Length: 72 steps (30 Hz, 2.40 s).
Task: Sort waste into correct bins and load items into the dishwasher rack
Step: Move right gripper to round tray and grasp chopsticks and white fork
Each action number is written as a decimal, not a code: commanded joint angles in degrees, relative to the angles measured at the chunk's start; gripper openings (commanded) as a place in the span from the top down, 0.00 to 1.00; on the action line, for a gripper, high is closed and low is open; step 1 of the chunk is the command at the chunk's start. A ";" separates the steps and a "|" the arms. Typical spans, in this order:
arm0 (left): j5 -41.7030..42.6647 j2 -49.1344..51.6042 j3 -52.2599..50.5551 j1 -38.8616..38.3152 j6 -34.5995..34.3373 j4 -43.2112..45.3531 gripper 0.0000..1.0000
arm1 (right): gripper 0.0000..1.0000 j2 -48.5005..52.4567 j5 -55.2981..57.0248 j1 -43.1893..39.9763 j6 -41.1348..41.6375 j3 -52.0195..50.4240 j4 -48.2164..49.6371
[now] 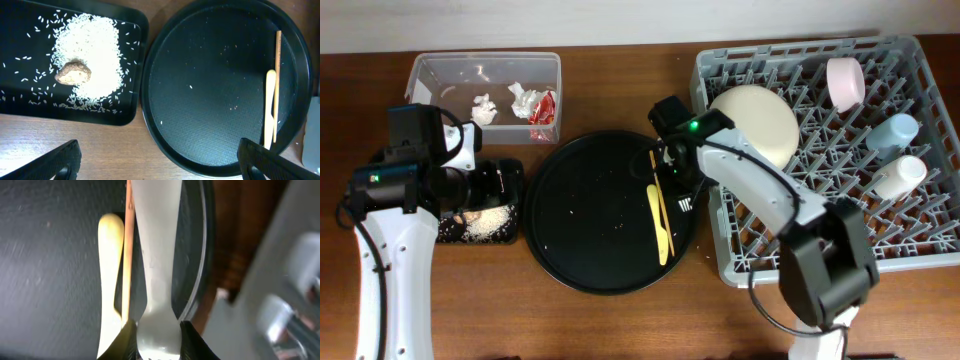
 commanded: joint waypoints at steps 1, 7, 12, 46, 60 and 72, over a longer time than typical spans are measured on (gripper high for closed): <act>0.61 -0.44 -0.28 0.31 -0.57 -0.02 0.01 | 0.79 -8.70 1.36 -1.36 0.28 1.29 -2.91; 0.61 -0.44 -0.28 0.31 -0.57 0.00 0.01 | 0.80 -17.46 11.98 -16.48 -4.15 1.16 -11.96; 0.61 -0.44 -0.28 0.31 -0.57 0.04 0.01 | 0.79 -15.41 11.96 -30.75 -18.86 0.83 -10.84; 0.61 -0.44 -0.28 0.31 -0.57 0.17 0.01 | 0.01 -6.60 -14.49 6.34 -14.05 3.34 -5.40; 0.61 -0.44 -0.28 0.31 -0.57 0.15 0.01 | 0.57 11.41 -0.70 1.92 -1.03 1.03 0.09; 0.63 -0.44 -0.28 0.31 -0.57 0.15 0.01 | 0.56 10.14 -6.67 1.57 -1.20 4.85 -4.02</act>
